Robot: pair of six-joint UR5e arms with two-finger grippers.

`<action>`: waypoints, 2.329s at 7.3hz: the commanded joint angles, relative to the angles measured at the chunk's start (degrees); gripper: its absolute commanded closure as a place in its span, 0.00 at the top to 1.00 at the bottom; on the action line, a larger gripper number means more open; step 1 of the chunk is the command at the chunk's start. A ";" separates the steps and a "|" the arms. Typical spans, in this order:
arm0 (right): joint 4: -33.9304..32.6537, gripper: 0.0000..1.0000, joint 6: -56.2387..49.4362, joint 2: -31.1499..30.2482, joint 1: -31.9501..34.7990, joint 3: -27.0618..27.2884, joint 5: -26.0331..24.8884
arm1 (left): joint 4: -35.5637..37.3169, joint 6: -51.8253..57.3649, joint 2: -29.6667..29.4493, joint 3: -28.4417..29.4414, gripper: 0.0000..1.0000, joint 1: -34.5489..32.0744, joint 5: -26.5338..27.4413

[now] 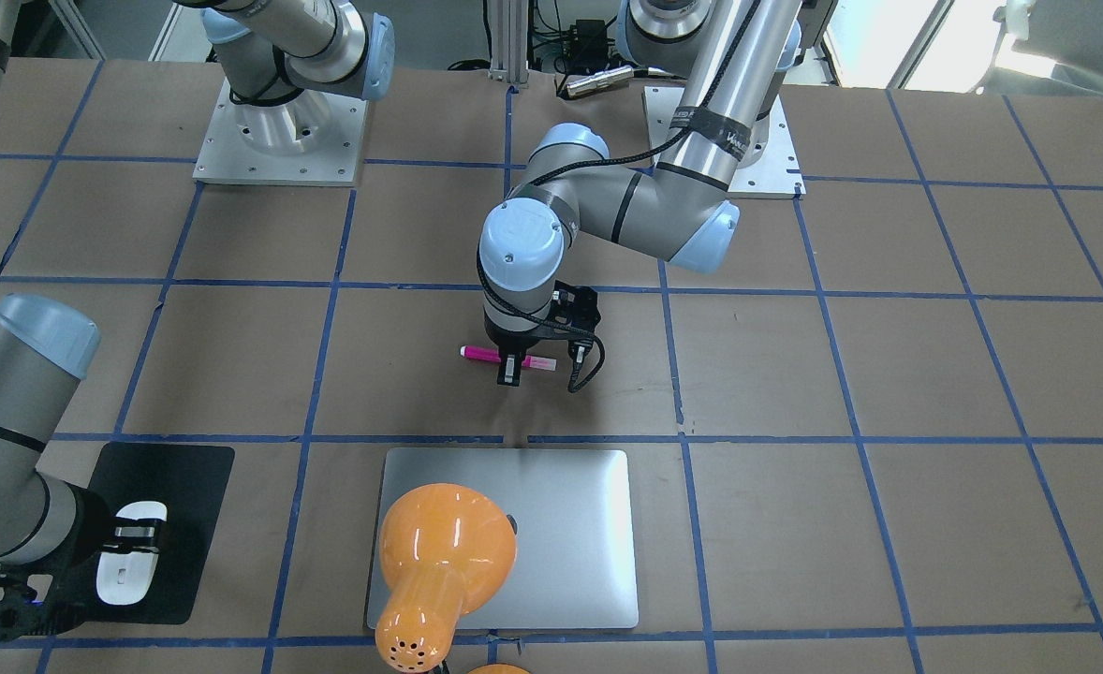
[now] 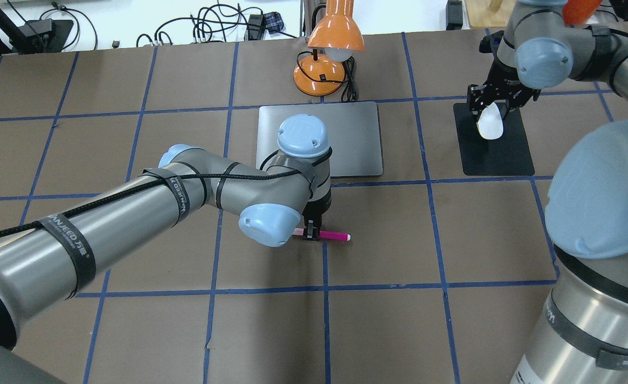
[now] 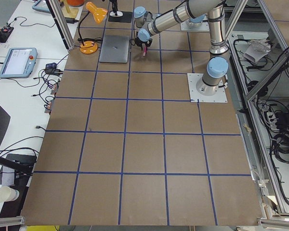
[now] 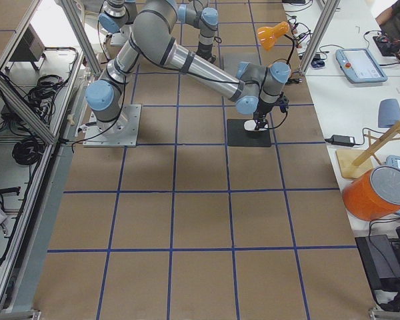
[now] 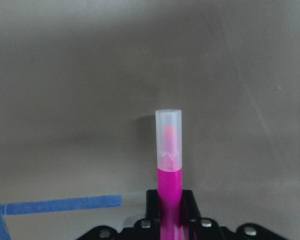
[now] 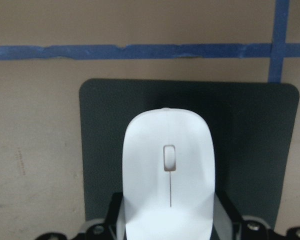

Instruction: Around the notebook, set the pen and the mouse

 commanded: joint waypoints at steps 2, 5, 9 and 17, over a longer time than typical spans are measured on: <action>0.31 1.00 0.79 -0.02 0.23 0.01 -0.86 | -20.07 23.31 6.43 8.31 1.00 4.85 0.71; 6.88 1.00 2.18 -6.84 5.29 -1.92 -2.10 | -41.90 62.79 15.39 19.69 1.00 13.88 0.54; 22.66 1.00 16.43 -24.51 18.07 -1.14 -0.80 | -42.44 103.71 26.91 15.33 0.92 23.76 0.89; 26.58 1.00 16.43 -29.03 14.20 4.47 2.21 | -36.02 107.35 28.61 13.19 1.00 24.03 1.07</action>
